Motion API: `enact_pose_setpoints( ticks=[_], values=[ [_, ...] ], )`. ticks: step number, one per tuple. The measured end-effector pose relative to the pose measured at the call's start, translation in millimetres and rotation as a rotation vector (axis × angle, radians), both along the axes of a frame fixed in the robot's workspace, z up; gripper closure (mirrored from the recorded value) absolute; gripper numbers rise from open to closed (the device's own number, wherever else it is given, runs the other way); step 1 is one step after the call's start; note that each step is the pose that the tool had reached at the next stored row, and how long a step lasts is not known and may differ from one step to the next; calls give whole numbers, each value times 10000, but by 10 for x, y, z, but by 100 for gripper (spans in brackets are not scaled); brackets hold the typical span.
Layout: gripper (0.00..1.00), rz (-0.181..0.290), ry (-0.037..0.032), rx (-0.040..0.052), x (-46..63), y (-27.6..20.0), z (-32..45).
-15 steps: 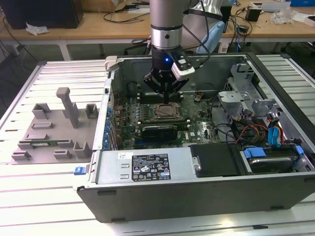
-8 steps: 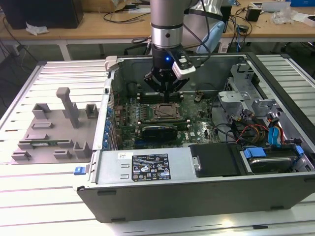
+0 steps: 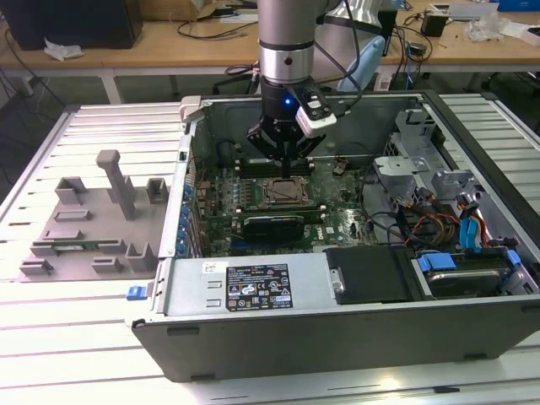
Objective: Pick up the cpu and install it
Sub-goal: 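Install the first cpu locking lever, then install the second cpu locking lever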
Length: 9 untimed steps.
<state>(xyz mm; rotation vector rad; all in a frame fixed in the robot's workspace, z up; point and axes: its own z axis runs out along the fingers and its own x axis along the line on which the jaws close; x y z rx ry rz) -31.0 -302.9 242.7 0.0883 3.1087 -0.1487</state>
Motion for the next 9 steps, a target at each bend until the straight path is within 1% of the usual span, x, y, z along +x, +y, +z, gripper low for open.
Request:
enact_pose_setpoints(
  ticks=[9],
  values=[
    [89,5,0,0,0,-1,0]
  ],
)
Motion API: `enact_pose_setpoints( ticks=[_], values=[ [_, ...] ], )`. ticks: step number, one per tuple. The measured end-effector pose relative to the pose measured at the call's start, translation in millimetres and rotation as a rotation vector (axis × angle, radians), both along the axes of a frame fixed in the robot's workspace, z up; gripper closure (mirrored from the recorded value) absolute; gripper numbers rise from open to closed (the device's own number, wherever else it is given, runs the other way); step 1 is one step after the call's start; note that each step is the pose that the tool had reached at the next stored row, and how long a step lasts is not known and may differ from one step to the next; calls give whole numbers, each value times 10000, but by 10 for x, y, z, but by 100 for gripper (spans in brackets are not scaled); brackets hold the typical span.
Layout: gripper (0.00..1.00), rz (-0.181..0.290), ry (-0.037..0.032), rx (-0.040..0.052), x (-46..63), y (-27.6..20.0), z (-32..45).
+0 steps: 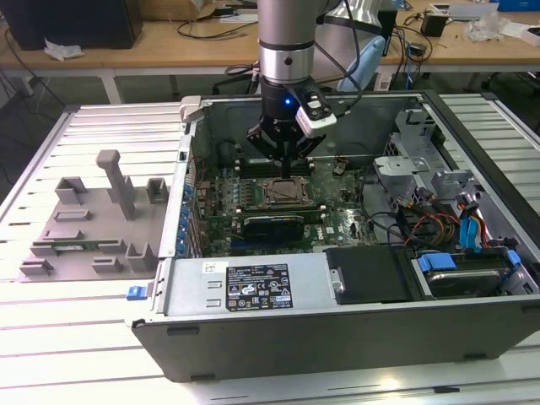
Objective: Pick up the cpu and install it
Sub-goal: 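Install the second cpu locking lever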
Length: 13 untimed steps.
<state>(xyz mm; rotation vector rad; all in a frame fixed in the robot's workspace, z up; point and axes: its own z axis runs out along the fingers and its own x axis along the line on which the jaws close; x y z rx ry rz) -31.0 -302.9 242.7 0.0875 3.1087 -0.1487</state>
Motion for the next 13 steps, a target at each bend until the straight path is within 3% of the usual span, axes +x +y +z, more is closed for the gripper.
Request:
enact_pose_setpoints(
  ticks=[6,13],
  values=[
    [89,0,1,-1,0,-44,0],
    [89,0,0,0,-7,-192,0]
  ],
)
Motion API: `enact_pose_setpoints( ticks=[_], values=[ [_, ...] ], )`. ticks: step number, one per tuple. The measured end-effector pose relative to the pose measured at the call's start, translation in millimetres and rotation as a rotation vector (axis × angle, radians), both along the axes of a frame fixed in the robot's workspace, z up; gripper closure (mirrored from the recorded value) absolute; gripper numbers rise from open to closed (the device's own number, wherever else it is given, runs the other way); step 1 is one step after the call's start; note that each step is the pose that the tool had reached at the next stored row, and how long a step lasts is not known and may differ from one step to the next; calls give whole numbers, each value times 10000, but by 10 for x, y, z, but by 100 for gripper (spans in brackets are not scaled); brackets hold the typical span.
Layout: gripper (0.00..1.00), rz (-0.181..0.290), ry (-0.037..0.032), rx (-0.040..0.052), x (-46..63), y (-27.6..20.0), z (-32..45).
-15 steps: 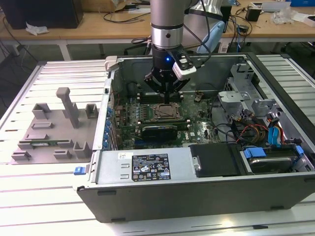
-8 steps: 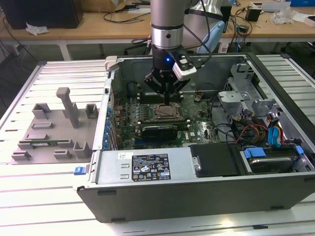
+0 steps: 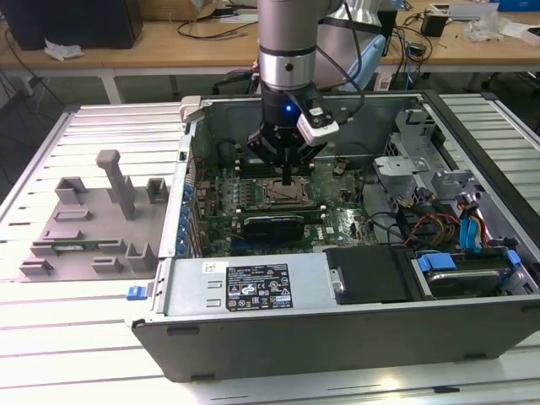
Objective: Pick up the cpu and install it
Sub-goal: 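Install the second cpu locking lever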
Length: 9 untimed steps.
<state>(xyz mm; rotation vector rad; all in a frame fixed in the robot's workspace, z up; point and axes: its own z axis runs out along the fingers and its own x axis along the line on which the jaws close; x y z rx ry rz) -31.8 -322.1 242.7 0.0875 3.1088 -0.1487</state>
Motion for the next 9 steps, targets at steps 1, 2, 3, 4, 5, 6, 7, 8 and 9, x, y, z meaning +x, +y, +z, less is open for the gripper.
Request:
enact_pose_setpoints(
  ticks=[1,2,3,4,5,6,7,8,9],
  values=[
    [89,0,0,-1,-1,-10,0],
    [89,-1,-1,1,-2,-15,0],
    [89,-2,0,0,-1,-17,0],
    [89,0,0,0,-1,-18,0],
    [89,2,1,6,-1,-25,0],
    [89,0,0,20,-2,-39,-1],
    [89,0,0,30,-3,-49,-2],
    [89,0,0,38,-4,-61,-3],
    [89,0,-2,65,-11,-98,-5]
  ],
)
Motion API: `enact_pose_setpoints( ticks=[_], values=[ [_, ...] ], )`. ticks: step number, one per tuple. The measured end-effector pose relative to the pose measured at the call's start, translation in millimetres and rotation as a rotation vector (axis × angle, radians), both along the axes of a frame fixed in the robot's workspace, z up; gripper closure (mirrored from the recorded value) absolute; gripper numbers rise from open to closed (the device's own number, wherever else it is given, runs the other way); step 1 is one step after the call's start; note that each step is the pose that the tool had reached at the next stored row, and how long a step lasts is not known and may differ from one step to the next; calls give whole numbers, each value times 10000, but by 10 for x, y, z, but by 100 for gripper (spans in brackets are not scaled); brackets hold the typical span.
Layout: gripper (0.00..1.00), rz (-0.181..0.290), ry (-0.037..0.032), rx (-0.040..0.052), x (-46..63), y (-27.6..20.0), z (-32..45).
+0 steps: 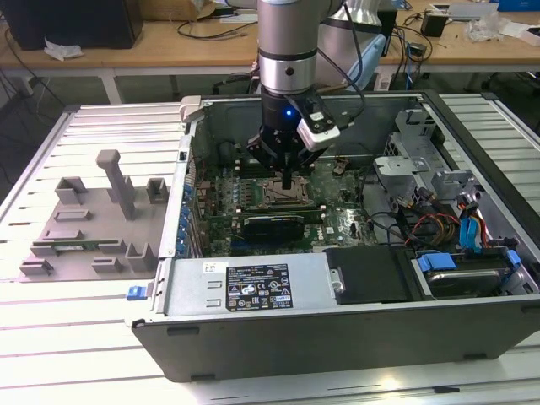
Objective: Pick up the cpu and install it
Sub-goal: 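Install the second cpu locking lever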
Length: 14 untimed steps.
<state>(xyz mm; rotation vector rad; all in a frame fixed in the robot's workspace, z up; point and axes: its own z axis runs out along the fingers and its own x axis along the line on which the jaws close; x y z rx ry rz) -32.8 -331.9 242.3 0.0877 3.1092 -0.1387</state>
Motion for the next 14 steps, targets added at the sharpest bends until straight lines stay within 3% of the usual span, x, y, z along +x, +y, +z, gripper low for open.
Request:
enact_pose_setpoints(
  ticks=[5,11,14],
  values=[
    [89,1,-57,69,-45,-58,-5],
    [89,1,-409,266,-129,-91,-27],
    [89,1,-417,268,-130,-91,-38]
  ],
)
